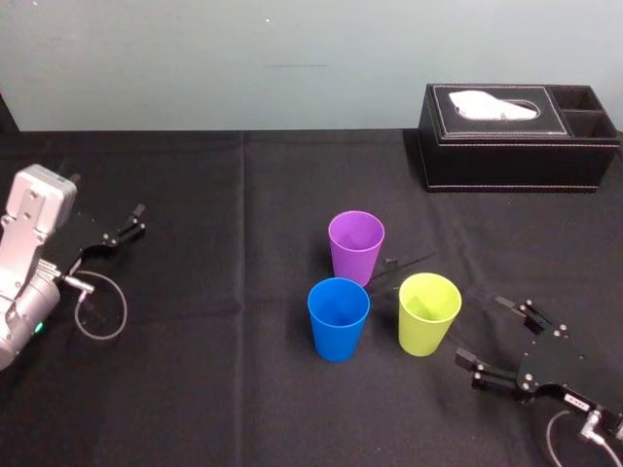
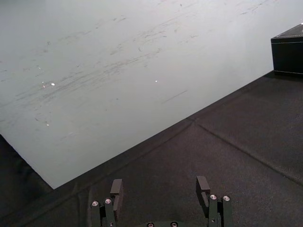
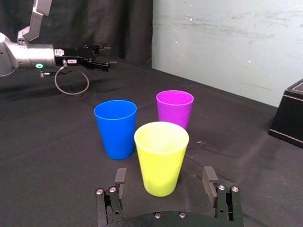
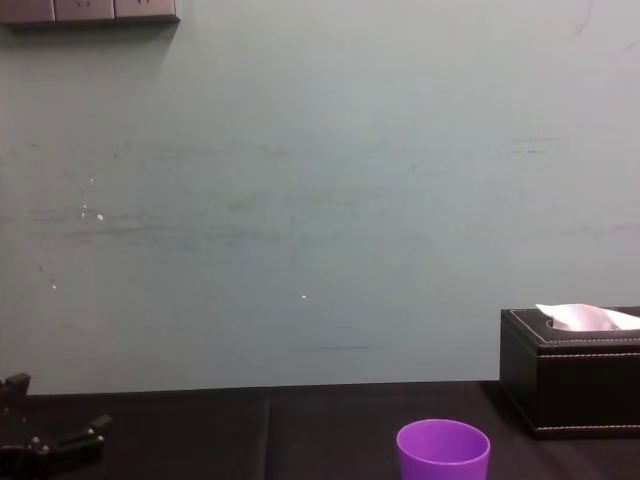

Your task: Stack the three plastic cups sequentially using one hand.

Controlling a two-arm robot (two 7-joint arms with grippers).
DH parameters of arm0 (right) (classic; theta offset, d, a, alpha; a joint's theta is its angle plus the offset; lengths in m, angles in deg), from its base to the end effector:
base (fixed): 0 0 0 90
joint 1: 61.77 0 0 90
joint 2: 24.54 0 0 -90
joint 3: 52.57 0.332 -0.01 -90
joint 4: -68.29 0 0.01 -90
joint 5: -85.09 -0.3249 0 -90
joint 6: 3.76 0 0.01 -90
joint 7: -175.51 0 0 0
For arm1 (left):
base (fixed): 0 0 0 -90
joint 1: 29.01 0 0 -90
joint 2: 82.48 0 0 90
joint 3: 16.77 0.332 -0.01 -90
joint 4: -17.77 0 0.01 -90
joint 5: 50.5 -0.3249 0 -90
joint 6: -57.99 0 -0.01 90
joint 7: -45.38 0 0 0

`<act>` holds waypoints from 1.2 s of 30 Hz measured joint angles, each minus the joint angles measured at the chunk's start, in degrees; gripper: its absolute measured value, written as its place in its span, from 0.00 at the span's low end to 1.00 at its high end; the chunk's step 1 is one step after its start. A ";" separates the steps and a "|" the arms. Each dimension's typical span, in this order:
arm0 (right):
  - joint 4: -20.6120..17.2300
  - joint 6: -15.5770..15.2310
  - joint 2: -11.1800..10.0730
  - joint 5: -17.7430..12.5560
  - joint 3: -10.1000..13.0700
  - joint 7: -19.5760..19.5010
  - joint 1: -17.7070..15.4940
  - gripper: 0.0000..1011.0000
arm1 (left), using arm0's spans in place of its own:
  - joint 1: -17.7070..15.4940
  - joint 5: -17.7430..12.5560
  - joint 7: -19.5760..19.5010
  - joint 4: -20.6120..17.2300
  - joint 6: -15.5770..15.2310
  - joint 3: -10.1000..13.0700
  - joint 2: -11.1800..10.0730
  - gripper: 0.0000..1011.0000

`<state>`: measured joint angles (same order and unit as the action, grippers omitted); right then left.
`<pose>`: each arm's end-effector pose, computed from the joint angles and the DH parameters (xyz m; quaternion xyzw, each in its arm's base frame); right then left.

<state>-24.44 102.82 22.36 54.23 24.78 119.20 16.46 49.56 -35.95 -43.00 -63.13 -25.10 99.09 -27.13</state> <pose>0.2708 -0.1671 -0.3494 -0.0690 -0.0303 -0.3571 0.9310 0.3801 0.1023 -0.3392 0.1415 -0.1325 0.5799 0.7913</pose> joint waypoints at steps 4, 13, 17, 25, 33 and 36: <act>0.51 -0.58 0.78 0.69 -0.40 0.64 0.78 0.99 | 0.00 0.00 0.00 0.00 0.00 0.00 0.00 1.00; 1.43 -1.96 2.96 2.45 -1.11 1.67 2.74 0.99 | 0.00 0.00 0.00 0.00 0.00 0.00 0.00 1.00; 2.04 -2.45 3.83 3.32 -1.47 1.90 3.70 0.99 | 0.00 0.00 0.00 0.00 0.00 0.00 0.00 1.00; 3.65 -3.02 5.40 5.31 -2.58 2.01 5.94 0.99 | 0.00 0.00 0.00 0.00 -0.01 0.00 0.00 1.00; 5.28 -3.70 7.02 6.67 -3.70 1.95 8.40 0.99 | 0.00 0.00 0.00 0.00 0.00 0.00 0.00 1.00; 5.69 -4.03 7.63 7.05 -4.11 1.83 9.39 0.99 | 0.00 0.00 0.00 0.00 0.00 0.00 0.00 1.00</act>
<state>-18.75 98.79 29.99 61.28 20.66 121.02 25.85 49.56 -35.95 -43.00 -63.13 -25.10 99.09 -27.12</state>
